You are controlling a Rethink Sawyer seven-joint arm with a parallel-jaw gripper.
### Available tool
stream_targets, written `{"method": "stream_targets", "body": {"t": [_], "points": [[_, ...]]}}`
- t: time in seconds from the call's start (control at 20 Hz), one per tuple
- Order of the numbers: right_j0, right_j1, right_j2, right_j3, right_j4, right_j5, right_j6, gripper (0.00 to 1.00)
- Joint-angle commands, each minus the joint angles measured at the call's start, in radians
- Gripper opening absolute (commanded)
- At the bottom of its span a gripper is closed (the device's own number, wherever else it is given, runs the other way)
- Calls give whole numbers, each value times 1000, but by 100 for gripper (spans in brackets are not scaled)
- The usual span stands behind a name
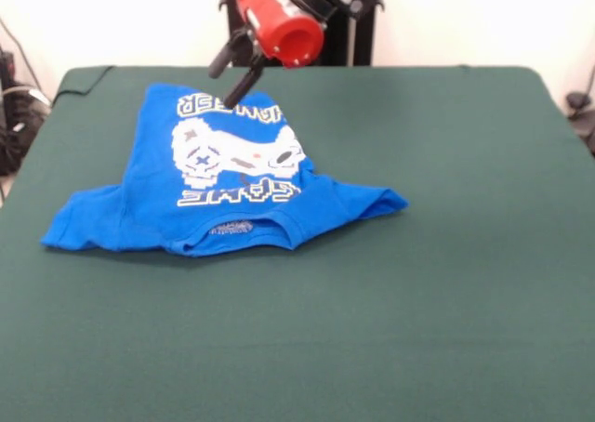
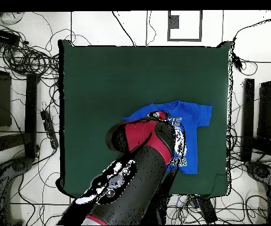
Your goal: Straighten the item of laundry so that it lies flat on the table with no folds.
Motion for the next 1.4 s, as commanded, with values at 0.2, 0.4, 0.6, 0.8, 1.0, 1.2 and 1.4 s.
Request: {"method": "stream_targets", "body": {"t": [0.2, 0.4, 0.6, 0.8, 1.0, 1.2, 1.4], "points": [[56, 160, 134, -67, 67, 17, 96, 100], [70, 159, 142, -62, 88, 46, 102, 100], [77, 136, 165, -41, 85, 102, 46, 100], [84, 121, 194, -7, 102, 113, 42, 100], [101, 116, 197, 6, 92, 142, 16, 100], [89, 115, 238, 25, 90, 131, -8, 100], [94, 121, 262, 41, 100, 126, 8, 100]]}}
